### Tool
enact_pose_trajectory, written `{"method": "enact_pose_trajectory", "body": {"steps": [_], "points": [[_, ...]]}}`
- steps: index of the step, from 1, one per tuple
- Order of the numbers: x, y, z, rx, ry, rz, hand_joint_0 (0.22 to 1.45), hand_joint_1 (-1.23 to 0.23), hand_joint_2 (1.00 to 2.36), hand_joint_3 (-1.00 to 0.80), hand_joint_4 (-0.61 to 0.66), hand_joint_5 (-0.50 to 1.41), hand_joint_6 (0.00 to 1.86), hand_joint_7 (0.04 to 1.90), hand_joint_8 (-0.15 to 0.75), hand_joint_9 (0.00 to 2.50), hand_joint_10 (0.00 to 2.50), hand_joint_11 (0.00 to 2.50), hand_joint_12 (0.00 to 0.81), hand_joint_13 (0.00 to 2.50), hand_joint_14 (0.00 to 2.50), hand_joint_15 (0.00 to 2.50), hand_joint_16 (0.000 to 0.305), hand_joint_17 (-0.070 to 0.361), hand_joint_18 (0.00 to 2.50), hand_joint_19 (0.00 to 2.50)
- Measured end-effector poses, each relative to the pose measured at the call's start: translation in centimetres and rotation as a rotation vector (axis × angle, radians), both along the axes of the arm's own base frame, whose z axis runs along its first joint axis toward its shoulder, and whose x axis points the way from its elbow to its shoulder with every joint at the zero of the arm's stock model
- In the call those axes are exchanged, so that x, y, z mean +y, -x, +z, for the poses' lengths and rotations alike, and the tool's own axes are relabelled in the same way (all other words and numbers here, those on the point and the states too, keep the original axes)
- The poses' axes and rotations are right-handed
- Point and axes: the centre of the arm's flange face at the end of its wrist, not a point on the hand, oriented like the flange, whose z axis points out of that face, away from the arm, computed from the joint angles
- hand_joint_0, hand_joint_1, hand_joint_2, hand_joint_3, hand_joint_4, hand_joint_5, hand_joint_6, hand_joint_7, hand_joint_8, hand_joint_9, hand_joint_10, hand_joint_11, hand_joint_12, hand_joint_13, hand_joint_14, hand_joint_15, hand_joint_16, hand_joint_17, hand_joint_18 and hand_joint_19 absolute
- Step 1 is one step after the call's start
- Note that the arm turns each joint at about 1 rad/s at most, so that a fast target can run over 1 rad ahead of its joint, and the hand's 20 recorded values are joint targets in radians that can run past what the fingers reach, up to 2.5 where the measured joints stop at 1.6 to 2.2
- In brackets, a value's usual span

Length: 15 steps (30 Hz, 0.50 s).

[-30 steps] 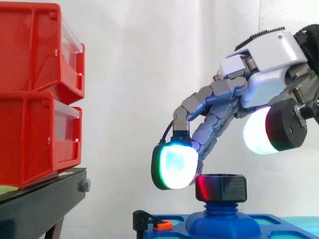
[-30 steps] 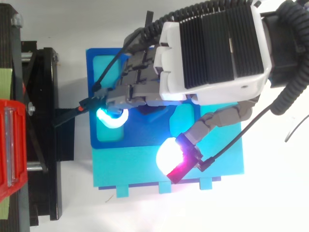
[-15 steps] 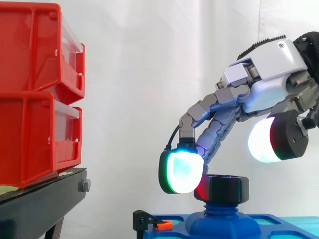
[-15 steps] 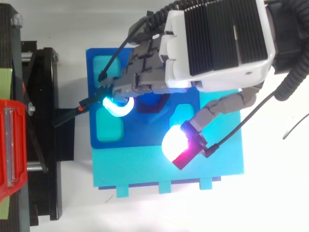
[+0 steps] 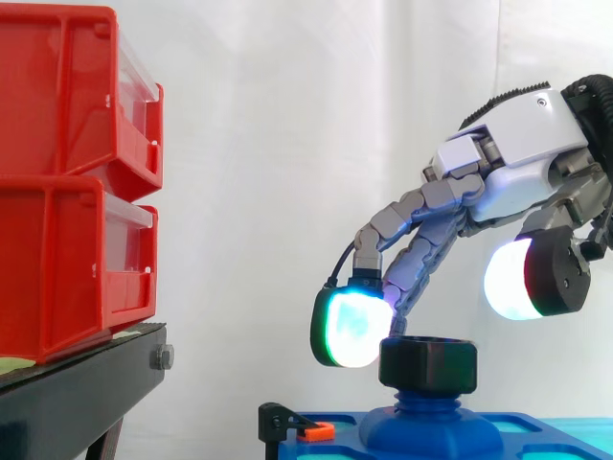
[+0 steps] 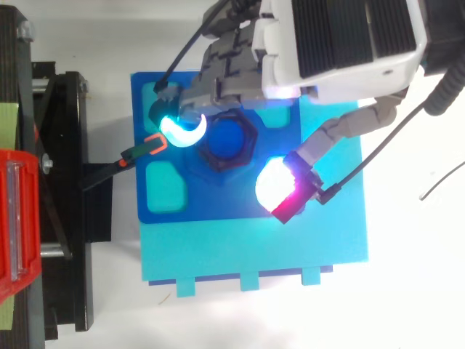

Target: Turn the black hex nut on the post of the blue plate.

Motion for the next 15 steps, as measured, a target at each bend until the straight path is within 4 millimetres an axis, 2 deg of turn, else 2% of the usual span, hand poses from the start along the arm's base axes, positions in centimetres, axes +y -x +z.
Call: {"method": "enact_pose_trajectory", "body": {"steps": [15], "points": [[-2.7, 1.1, 0.0, 0.015, 0.003, 0.019, 0.48, -0.5, 1.0, -0.5, 0.16, -0.19, 0.5, 0.82, 0.192, 0.53, 0.01, 0.23, 0.311, 0.63, 0.01, 0.34, 0.035, 0.08, 0.25, 0.38]]}}
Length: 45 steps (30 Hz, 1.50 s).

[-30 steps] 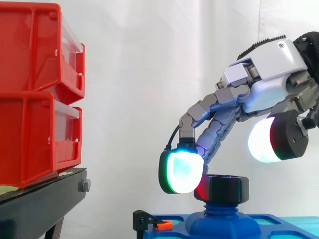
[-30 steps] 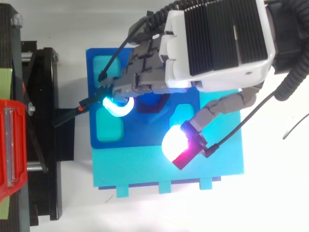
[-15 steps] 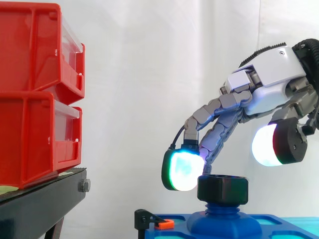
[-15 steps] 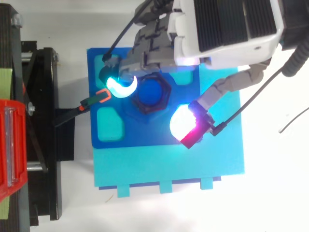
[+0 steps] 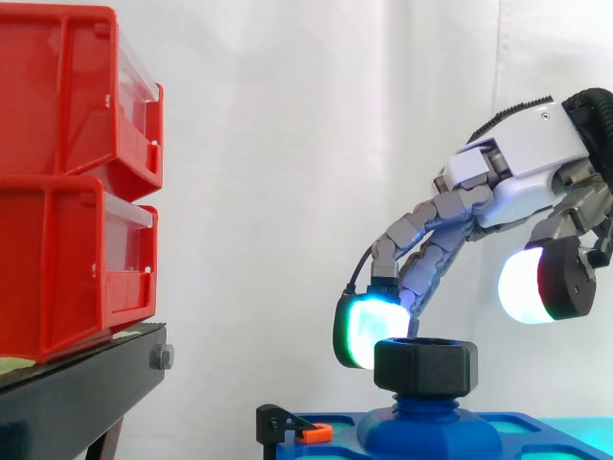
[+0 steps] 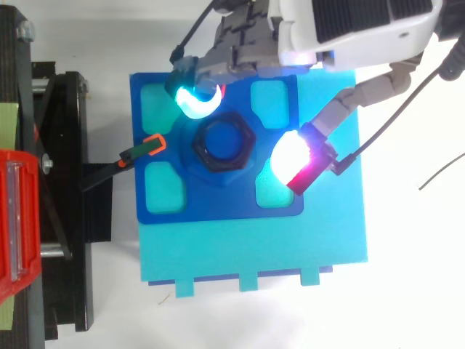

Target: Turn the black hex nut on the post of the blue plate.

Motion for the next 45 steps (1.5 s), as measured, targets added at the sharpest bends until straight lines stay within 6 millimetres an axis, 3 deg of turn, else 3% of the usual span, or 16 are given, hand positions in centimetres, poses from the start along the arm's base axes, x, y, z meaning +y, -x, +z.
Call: {"method": "enact_pose_trajectory", "body": {"steps": [6, 17, 24, 31, 38, 45], "points": [[-0.7, 0.5, 0.7, 0.014, 0.006, 0.009, 0.48, -0.49, 1.0, -0.5, 0.16, -0.19, 0.5, 0.81, 0.194, 0.53, 0.01, 0.23, 0.311, 0.63, 0.01, 0.34, 0.035, 0.079, 0.25, 0.37], [0.0, 0.6, 5.4, 0.019, 0.024, 0.02, 0.48, -0.49, 1.0, -0.5, 0.16, -0.19, 0.5, 0.81, 0.194, 0.53, 0.01, 0.22, 0.31, 0.63, 0.01, 0.34, 0.035, 0.078, 0.24, 0.37], [0.7, 0.2, 6.9, -0.002, 0.025, -0.012, 0.48, -0.49, 1.0, -0.5, 0.16, -0.19, 0.5, 0.81, 0.193, 0.53, 0.01, 0.22, 0.312, 0.63, 0.01, 0.34, 0.034, 0.077, 0.24, 0.37], [2.3, -0.9, 4.4, -0.009, -0.017, -0.025, 0.48, -0.49, 1.0, -0.5, 0.16, -0.19, 0.5, 0.81, 0.194, 0.54, 0.01, 0.23, 0.309, 0.63, 0.01, 0.34, 0.034, 0.077, 0.24, 0.37], [6.8, -2.7, 1.2, -0.061, -0.07, -0.015, 0.48, -0.49, 1.0, -0.5, 0.16, -0.19, 0.5, 0.82, 0.194, 0.54, 0.01, 0.23, 0.307, 0.63, 0.01, 0.34, 0.033, 0.075, 0.23, 0.38], [8.0, -2.8, -0.3, -0.05, -0.084, -0.017, 0.48, -0.49, 1.0, -0.5, 0.16, -0.19, 0.5, 0.82, 0.193, 0.54, 0.01, 0.23, 0.307, 0.63, 0.01, 0.35, 0.033, 0.074, 0.22, 0.37]]}}
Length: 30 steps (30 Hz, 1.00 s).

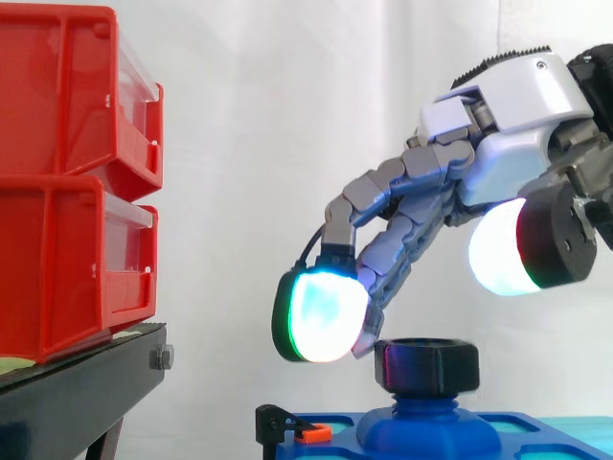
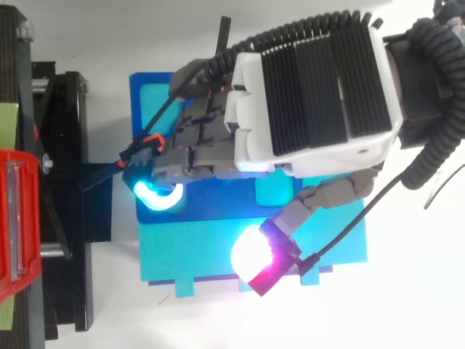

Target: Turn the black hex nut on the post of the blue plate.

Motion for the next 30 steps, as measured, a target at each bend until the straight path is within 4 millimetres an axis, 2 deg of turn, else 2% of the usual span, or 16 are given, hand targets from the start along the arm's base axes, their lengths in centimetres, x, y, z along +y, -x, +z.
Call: {"method": "enact_pose_trajectory", "body": {"steps": [7, 30], "points": [[0.0, 0.2, -0.7, 0.016, -0.004, 0.001, 0.48, -0.49, 1.0, -0.5, 0.17, -0.19, 0.5, 0.82, 0.195, 0.54, 0.01, 0.22, 0.307, 0.64, 0.01, 0.34, 0.033, 0.073, 0.22, 0.37], [-2.5, 0.9, -0.7, 0.02, 0.028, 0.016, 0.48, -0.49, 1.0, -0.5, 0.16, -0.19, 0.5, 0.81, 0.194, 0.54, 0.01, 0.22, 0.304, 0.64, 0.02, 0.34, 0.032, 0.072, 0.22, 0.37]]}}
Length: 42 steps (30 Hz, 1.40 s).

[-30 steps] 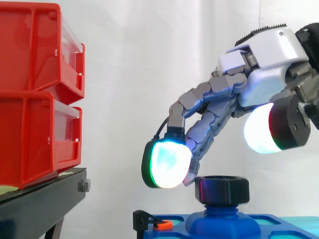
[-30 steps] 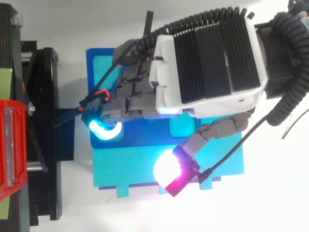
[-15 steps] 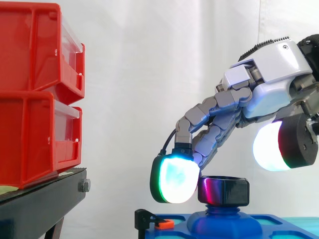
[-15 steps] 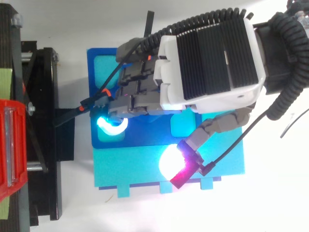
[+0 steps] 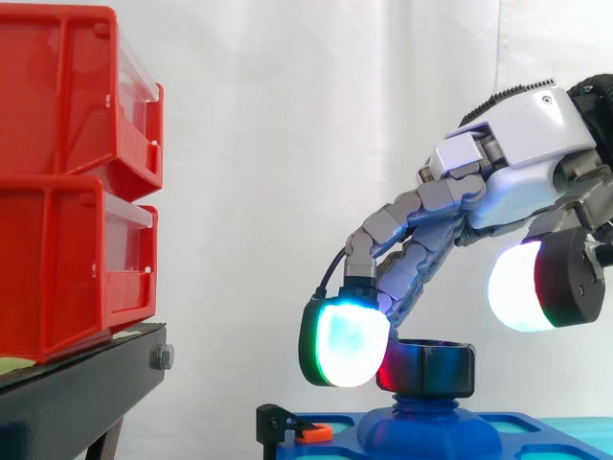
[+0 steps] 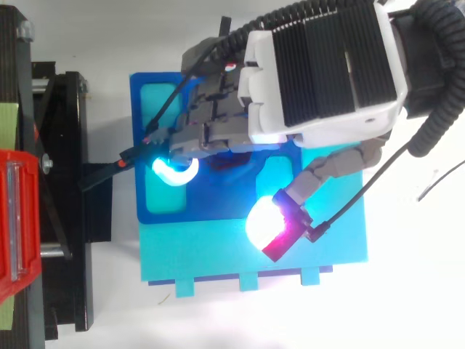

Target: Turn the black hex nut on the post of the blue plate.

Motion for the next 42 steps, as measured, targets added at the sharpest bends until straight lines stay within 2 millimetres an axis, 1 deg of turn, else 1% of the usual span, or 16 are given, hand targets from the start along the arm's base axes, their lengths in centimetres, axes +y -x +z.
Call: {"method": "enact_pose_trajectory", "body": {"steps": [10, 20, 30, 37, 42], "points": [[-1.6, 0.4, 0.1, -0.001, 0.011, 0.009, 0.48, -0.49, 1.0, -0.5, 0.17, -0.19, 0.5, 0.81, 0.195, 0.54, 0.01, 0.23, 0.304, 0.64, 0.02, 0.34, 0.032, 0.071, 0.21, 0.37], [-4.3, 1.2, 0.0, -0.007, 0.035, 0.028, 0.48, -0.49, 1.0, -0.5, 0.17, -0.19, 0.5, 0.81, 0.194, 0.54, 0.01, 0.23, 0.303, 0.64, 0.01, 0.35, 0.031, 0.071, 0.21, 0.37], [-6.3, 1.9, 0.1, -0.01, 0.045, 0.038, 0.48, -0.49, 1.0, -0.5, 0.17, -0.19, 0.5, 0.81, 0.189, 0.54, 0.01, 0.22, 0.303, 0.64, 0.01, 0.35, 0.031, 0.07, 0.21, 0.37], [-7.4, 2.7, 0.0, 0.017, 0.046, 0.045, 0.48, -0.49, 1.0, -0.5, 0.16, -0.19, 0.5, 0.81, 0.192, 0.54, 0.01, 0.22, 0.304, 0.64, 0.01, 0.34, 0.031, 0.07, 0.21, 0.37], [-7.9, 3.2, 0.4, 0.042, 0.046, 0.044, 0.48, -0.49, 1.0, -0.5, 0.16, -0.19, 0.5, 0.82, 0.193, 0.54, 0.01, 0.22, 0.305, 0.64, 0.01, 0.34, 0.031, 0.07, 0.21, 0.37]]}}
